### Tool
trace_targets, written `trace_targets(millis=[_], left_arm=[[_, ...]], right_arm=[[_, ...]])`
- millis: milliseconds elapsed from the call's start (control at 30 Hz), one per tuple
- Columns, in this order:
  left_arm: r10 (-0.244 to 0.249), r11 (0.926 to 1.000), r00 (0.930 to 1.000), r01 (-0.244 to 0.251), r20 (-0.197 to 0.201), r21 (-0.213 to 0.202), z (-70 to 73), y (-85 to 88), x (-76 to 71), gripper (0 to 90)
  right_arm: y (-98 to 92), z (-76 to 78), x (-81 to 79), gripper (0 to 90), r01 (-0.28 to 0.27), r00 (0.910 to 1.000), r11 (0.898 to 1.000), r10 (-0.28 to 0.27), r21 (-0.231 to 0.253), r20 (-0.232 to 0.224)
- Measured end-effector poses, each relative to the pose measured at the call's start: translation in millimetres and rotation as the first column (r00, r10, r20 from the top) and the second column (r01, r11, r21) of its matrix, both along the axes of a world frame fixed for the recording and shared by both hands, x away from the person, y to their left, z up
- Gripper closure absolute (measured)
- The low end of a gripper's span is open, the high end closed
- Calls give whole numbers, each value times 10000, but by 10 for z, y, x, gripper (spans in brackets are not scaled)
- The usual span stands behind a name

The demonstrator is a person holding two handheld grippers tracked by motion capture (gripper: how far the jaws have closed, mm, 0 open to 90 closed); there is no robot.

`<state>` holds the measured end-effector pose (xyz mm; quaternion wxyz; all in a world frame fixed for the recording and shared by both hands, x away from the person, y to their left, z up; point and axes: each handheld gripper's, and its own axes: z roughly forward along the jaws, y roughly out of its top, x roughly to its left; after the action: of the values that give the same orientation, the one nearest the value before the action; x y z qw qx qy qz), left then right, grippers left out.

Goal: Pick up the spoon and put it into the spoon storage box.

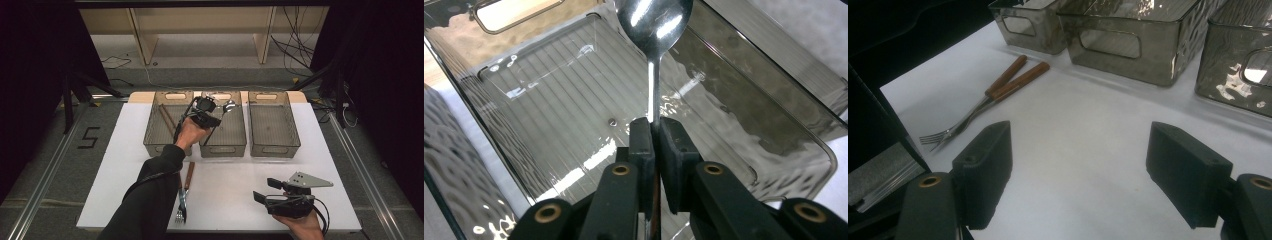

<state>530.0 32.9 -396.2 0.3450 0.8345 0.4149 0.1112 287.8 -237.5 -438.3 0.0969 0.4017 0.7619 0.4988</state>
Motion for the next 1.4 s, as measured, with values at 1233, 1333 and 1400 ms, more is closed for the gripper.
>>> trace_targets(millis=[1233,1333,1400], left_arm=[[-536,9884,9955,641,783,-1374,381,655,-633,234],[-595,9875,9946,711,854,-1404,368,680,-690,225],[-659,9868,9936,785,921,-1414,360,703,-731,220]], right_arm=[[12,-2,-1,273,49,10000,10000,-48,-42,83],[15,-2,-1,273,43,10000,10000,-42,-56,73],[17,-2,-2,273,49,10000,10000,-49,-60,71]])
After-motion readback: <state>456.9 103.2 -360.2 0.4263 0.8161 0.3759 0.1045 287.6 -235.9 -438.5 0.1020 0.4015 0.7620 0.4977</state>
